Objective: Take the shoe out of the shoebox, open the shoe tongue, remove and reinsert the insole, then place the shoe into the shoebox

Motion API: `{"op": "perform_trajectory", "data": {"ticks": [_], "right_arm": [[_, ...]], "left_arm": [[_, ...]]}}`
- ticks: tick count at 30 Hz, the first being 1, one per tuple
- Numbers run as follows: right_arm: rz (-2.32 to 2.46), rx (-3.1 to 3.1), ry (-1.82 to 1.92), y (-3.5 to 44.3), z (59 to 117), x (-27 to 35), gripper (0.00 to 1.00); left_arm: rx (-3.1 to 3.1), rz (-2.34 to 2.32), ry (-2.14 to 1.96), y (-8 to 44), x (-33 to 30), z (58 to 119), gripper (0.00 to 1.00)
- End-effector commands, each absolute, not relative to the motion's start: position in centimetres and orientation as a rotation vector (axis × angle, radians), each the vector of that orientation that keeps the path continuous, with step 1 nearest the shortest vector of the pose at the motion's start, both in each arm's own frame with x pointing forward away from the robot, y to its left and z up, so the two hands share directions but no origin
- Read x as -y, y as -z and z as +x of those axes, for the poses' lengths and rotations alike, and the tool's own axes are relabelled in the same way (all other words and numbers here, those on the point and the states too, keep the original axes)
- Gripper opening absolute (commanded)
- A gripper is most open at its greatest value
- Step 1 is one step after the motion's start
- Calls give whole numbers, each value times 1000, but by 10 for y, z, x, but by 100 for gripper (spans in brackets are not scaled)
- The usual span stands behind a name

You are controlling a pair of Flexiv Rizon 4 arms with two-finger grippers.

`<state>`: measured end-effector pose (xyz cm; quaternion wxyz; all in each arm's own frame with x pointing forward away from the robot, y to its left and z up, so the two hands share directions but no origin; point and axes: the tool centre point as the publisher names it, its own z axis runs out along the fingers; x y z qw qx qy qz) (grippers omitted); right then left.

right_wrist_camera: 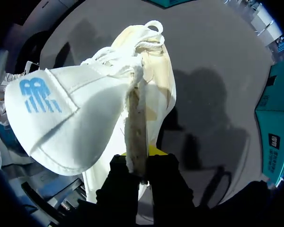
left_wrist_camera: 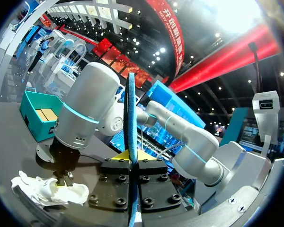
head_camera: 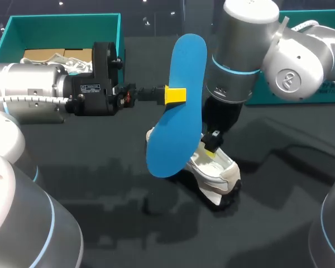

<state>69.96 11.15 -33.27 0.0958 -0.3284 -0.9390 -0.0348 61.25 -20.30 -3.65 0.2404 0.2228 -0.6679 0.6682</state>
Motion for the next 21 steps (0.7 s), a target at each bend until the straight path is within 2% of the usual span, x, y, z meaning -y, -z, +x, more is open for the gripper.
{"op": "perform_trajectory", "data": {"ticks": [1, 10, 21], "right_arm": [[-1263, 2648, 132, 331, 695, -112, 0], [-1783, 2370, 231, 324, 677, -119, 0], [-1970, 2251, 256, 329, 678, -128, 0]], "left_arm": [[1826, 611, -1831, 37, 204, 612, 0], [1826, 611, -1831, 37, 204, 612, 0], [1826, 611, -1831, 37, 204, 612, 0]]}}
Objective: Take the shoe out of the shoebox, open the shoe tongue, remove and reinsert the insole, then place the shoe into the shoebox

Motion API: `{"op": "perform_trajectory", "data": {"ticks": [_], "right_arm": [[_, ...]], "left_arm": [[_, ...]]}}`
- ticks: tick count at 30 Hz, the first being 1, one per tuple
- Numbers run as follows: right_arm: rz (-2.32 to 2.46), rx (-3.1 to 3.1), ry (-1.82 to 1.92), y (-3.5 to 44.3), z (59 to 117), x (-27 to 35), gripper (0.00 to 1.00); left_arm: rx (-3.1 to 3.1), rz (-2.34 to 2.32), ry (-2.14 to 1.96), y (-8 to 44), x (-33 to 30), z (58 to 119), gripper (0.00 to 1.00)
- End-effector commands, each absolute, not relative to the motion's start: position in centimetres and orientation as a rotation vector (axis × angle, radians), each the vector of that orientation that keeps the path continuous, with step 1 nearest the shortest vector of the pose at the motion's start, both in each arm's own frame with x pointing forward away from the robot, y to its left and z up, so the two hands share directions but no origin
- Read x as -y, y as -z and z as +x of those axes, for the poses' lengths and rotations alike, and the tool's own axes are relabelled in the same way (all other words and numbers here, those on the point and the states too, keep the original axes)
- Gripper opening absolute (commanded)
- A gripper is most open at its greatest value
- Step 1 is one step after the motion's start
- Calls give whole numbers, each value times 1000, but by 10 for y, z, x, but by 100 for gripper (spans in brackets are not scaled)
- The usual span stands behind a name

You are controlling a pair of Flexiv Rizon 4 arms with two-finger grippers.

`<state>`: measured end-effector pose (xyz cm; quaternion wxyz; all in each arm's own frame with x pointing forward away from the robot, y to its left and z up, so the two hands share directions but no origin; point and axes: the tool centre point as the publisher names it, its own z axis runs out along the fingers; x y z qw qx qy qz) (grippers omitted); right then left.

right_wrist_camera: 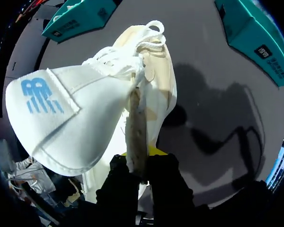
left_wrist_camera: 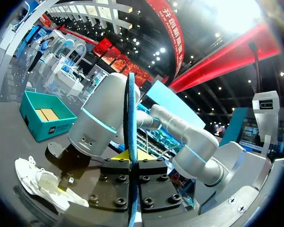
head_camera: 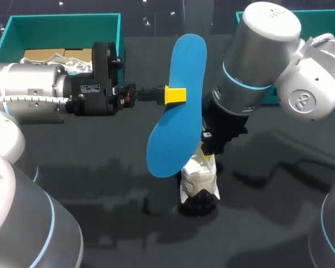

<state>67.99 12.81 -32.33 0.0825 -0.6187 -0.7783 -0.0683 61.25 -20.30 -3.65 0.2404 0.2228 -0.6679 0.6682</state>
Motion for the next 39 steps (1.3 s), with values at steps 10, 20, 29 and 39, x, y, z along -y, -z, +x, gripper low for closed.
{"op": "perform_trajectory", "data": {"ticks": [10, 20, 29, 39], "right_arm": [[-1934, 2246, 234, 344, 689, -130, 0], [-1893, 2255, 230, 353, 697, -129, 0], [-1839, 2269, 204, 368, 708, -129, 0], [-1827, 2233, 199, 379, 709, -129, 0]], "left_arm": [[1826, 611, -1831, 37, 204, 612, 0], [1826, 611, -1831, 37, 204, 612, 0], [1826, 611, -1831, 37, 204, 612, 0], [1826, 611, -1831, 37, 204, 612, 0]]}}
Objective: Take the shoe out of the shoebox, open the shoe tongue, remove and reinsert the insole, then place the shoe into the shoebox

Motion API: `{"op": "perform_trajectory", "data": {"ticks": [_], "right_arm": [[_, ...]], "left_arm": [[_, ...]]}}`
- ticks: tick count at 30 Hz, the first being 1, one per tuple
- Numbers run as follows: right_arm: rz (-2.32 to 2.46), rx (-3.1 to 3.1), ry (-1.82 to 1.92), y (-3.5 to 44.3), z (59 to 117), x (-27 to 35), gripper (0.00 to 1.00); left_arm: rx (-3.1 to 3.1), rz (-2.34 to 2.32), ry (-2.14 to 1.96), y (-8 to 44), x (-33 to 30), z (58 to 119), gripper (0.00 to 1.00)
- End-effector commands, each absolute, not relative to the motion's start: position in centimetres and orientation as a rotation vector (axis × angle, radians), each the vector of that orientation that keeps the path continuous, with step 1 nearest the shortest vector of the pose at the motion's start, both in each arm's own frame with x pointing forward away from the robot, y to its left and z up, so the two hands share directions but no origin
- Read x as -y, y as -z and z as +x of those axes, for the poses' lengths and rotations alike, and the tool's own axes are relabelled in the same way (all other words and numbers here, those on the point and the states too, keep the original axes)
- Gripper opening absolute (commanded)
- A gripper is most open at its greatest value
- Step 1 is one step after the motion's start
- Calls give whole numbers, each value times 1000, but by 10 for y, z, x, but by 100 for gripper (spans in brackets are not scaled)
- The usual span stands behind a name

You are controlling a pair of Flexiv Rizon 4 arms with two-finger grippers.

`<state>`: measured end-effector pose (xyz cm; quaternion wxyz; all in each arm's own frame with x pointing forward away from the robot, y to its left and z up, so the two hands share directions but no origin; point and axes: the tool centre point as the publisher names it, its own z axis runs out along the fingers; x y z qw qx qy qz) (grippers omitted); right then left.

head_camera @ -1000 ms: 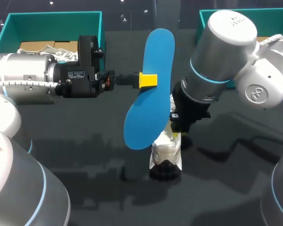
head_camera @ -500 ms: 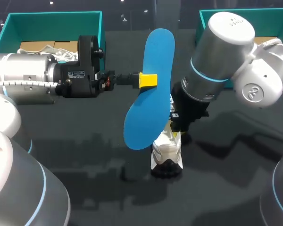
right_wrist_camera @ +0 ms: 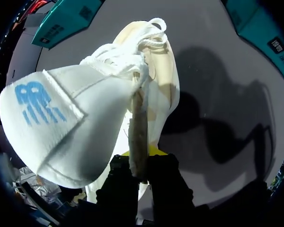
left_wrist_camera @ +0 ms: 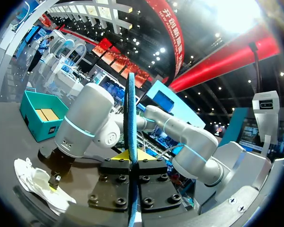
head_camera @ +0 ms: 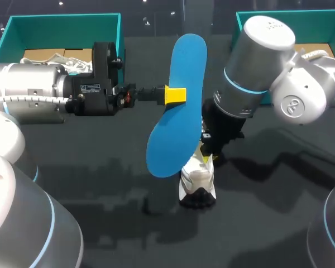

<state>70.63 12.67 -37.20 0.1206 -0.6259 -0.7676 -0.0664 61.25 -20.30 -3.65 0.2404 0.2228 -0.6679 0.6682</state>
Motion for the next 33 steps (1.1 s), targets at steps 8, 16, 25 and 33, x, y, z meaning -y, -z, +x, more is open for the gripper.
{"op": "perform_trajectory", "data": {"ticks": [8, 16, 25, 33], "right_arm": [[-1831, 2209, 202, 382, 707, -128, 45], [-1846, 2165, 231, 372, 703, -122, 100], [-1811, 2158, 284, 342, 697, -114, 100], [-1794, 2155, 297, 339, 696, -112, 100]], "left_arm": [[1826, 611, -1831, 37, 204, 612, 0], [1826, 611, -1831, 37, 204, 612, 0], [1826, 611, -1831, 37, 204, 612, 0], [1826, 611, -1831, 37, 204, 612, 0]]}}
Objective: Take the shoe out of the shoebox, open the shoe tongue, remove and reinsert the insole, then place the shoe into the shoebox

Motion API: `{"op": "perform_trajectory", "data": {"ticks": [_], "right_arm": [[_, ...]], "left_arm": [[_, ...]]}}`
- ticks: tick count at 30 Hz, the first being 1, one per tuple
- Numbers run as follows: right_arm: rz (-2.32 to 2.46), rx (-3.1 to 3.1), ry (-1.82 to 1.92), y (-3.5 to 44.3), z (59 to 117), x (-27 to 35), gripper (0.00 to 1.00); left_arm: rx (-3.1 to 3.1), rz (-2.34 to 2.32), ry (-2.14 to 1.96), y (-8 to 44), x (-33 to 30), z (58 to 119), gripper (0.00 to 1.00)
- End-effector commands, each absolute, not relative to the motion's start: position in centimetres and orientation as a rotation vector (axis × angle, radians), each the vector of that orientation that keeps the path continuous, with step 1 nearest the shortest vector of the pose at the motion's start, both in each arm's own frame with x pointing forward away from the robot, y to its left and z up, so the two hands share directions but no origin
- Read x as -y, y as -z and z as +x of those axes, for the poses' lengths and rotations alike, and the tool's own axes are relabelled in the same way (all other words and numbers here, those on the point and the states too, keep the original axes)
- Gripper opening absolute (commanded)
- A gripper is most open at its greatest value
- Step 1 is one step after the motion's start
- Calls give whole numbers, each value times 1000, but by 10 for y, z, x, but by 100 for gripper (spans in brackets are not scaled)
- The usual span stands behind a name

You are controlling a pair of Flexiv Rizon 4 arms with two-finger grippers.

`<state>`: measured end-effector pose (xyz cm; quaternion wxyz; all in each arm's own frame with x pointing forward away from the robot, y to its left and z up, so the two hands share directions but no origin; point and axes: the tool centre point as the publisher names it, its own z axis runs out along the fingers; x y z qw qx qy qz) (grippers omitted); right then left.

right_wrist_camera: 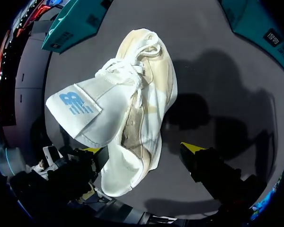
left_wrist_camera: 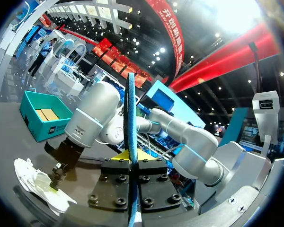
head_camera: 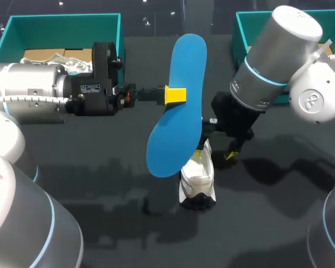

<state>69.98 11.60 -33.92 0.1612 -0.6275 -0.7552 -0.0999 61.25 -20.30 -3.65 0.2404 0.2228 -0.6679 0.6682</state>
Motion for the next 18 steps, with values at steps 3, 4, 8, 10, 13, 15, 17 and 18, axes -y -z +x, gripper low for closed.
{"op": "perform_trajectory", "data": {"ticks": [3, 4, 8, 10, 13, 15, 17, 18], "right_arm": [[-1794, 2155, 297, 339, 696, -112, 100], [-1794, 2155, 297, 339, 696, -112, 100], [-1794, 2155, 297, 339, 696, -112, 100], [-1757, 2093, 400, 328, 697, -106, 100], [-1742, 2013, 506, 311, 696, -96, 100], [-1713, 1984, 573, 300, 695, -90, 100], [-1732, 1938, 599, 292, 694, -83, 100], [-1713, 1915, 629, 288, 693, -81, 100]], "left_arm": [[1826, 611, -1831, 37, 204, 612, 0], [1826, 611, -1831, 37, 204, 612, 0], [1826, 611, -1831, 37, 204, 612, 0], [1826, 611, -1831, 37, 204, 612, 0], [1826, 611, -1831, 37, 204, 612, 0], [1891, 565, -1852, 34, 206, 616, 0], [1920, 516, -1869, 30, 206, 621, 0], [1952, 473, -1885, 28, 206, 623, 0]]}}
